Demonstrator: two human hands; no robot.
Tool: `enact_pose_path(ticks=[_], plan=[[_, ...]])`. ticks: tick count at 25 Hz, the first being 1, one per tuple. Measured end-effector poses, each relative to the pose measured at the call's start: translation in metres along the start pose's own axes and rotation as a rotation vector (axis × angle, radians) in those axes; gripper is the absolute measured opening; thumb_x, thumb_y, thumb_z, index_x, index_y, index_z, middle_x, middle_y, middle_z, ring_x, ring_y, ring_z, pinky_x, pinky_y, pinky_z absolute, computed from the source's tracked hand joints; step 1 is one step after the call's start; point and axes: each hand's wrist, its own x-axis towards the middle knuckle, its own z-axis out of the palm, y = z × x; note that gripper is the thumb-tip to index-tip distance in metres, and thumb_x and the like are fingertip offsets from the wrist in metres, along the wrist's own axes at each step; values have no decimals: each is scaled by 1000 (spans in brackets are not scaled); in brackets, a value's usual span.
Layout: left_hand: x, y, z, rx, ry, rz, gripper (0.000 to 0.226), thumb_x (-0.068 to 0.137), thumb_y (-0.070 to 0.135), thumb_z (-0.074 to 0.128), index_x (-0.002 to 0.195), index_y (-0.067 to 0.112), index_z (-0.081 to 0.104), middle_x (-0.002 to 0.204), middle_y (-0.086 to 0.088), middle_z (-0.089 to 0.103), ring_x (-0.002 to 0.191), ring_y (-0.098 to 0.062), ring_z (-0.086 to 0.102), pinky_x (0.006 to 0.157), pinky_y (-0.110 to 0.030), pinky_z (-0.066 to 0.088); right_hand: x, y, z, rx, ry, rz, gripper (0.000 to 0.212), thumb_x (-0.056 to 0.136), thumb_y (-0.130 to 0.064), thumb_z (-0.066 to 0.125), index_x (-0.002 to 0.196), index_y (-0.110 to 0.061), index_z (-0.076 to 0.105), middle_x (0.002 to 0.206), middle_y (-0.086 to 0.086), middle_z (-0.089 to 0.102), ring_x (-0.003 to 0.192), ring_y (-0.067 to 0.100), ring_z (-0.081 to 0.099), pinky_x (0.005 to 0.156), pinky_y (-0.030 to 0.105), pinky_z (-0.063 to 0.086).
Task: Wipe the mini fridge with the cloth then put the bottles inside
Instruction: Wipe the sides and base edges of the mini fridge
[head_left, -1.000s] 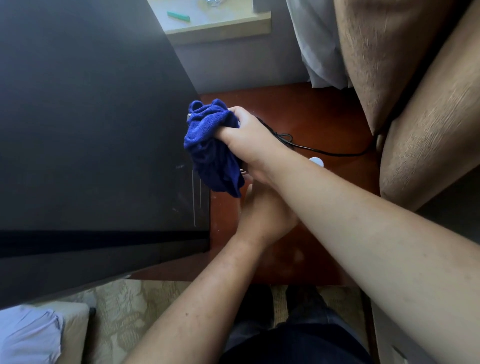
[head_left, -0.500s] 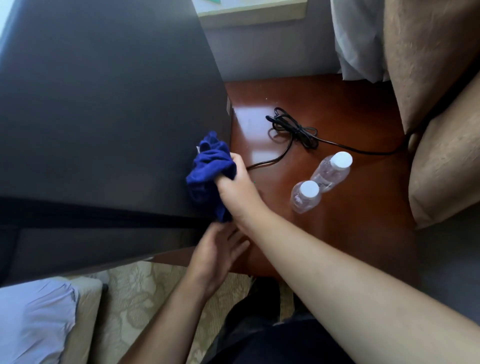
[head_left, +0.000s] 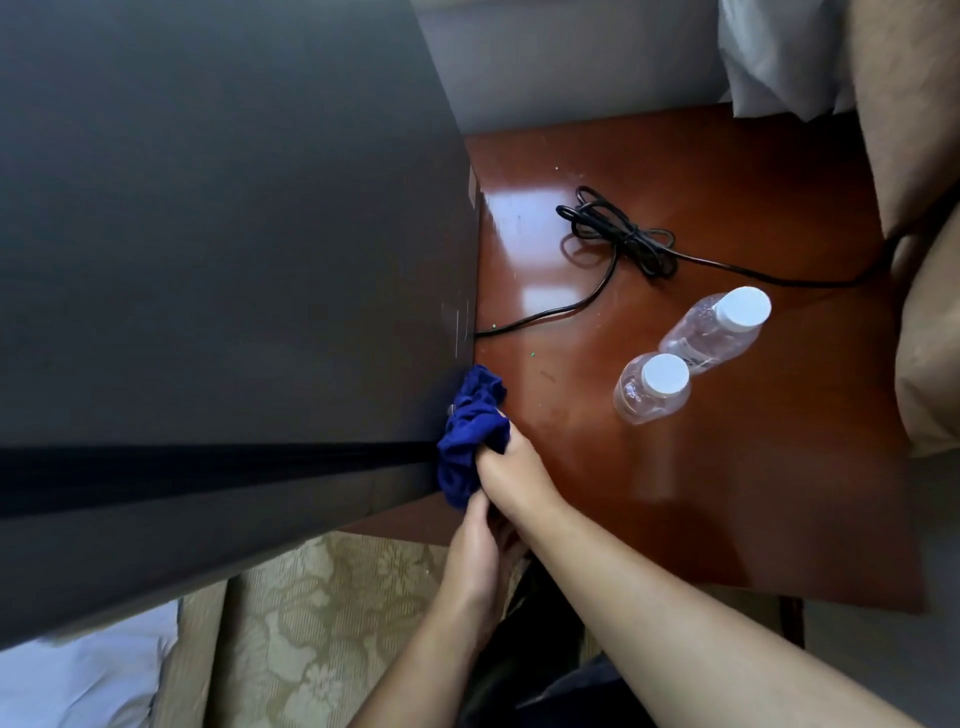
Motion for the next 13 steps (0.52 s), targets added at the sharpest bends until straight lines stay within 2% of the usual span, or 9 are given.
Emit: enact_pose_path(ticks=[2,3,5,7,9,11,13], plan=[[4,1,6,-63,-7,25,35,106,28,42,120,9,68,108,-9,79,89,-15,77,71,-29,61,6,-4,-2,15,18,-20,48,87,-25,58,132,-36,65,130,-10,71,126,13,62,110,34,47],[4,4,12,-103,-18,38,36,106,31,44,122,9,68,112,-10,78,94,-15,77,76,-30,62,9,-8,-3,37,18,-48,46,88,-20,58,132,-34,66,128,-9,72,125,13,62,110,32,47],[11,12,22,-183,-50,79,43,104,37,48,131,9,65,124,-12,73,115,-21,70,102,-40,54,20,-20,-5,82,38,-135,50,82,-24,59,131,-30,67,127,-7,73,126,12,63,112,32,47],[20,29,39,-231,-117,139,58,95,49,58,137,9,62,133,-13,68,129,-25,61,116,-46,41,34,-42,-6,126,65,-236,51,77,-29,60,128,-25,69,126,-5,74,124,12,64,111,31,47],[27,54,58,-220,-163,245,71,84,55,65,138,10,61,137,-13,66,131,-25,60,117,-46,40,48,-72,-8,160,70,-333,39,84,-19,62,122,-19,70,118,-3,74,116,11,65,104,24,48],[31,82,80,-171,-122,352,52,96,48,56,130,10,65,137,-14,65,129,-24,61,114,-43,44,62,-102,-13,181,85,-429,29,88,-14,61,116,-18,69,111,-1,72,110,11,64,101,25,49],[32,104,99,-114,-99,412,38,102,42,49,114,13,70,132,-14,68,125,-23,64,112,-40,47,77,-126,-19,200,90,-456,16,90,-21,63,103,-26,70,108,1,74,109,16,67,99,34,51]])
